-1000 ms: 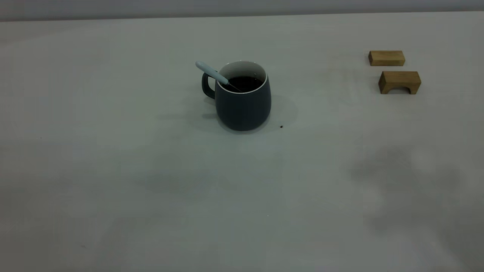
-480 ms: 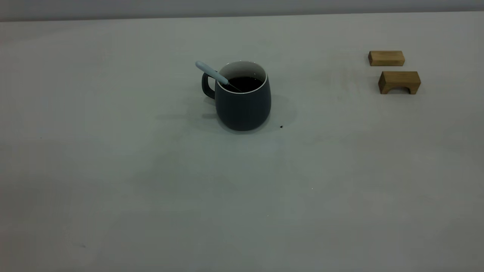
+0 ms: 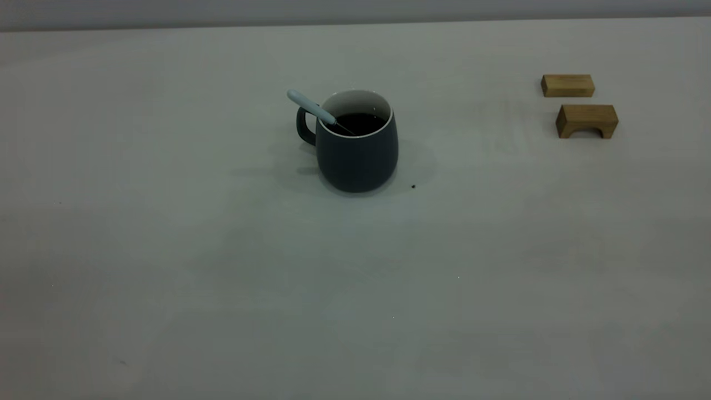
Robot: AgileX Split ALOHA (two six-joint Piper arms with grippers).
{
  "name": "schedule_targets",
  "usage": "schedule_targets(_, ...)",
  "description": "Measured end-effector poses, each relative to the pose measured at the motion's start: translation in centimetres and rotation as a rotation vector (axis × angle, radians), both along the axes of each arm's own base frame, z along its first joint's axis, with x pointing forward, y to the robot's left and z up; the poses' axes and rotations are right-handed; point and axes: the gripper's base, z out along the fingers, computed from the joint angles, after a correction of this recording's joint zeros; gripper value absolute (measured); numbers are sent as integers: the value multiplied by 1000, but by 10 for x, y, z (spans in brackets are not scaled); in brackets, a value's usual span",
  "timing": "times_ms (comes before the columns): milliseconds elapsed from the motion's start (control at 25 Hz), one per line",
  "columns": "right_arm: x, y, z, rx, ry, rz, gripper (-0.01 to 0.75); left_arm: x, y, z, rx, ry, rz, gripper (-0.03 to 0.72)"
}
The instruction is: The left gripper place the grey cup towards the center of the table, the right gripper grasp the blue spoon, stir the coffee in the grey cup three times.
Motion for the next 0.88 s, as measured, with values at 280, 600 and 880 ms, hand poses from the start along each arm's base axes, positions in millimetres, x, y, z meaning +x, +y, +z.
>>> schedule_targets(280, -12, -2, -4, 10, -79, -37, 238, 0, 0, 0, 0, 0, 0, 351)
schedule_targets(600, -21, -2, -4, 25, -135, -47, 238, 0, 0, 0, 0, 0, 0, 351)
schedule_targets(880, -21, -2, -4, 25, -135, -47, 238, 0, 0, 0, 0, 0, 0, 351)
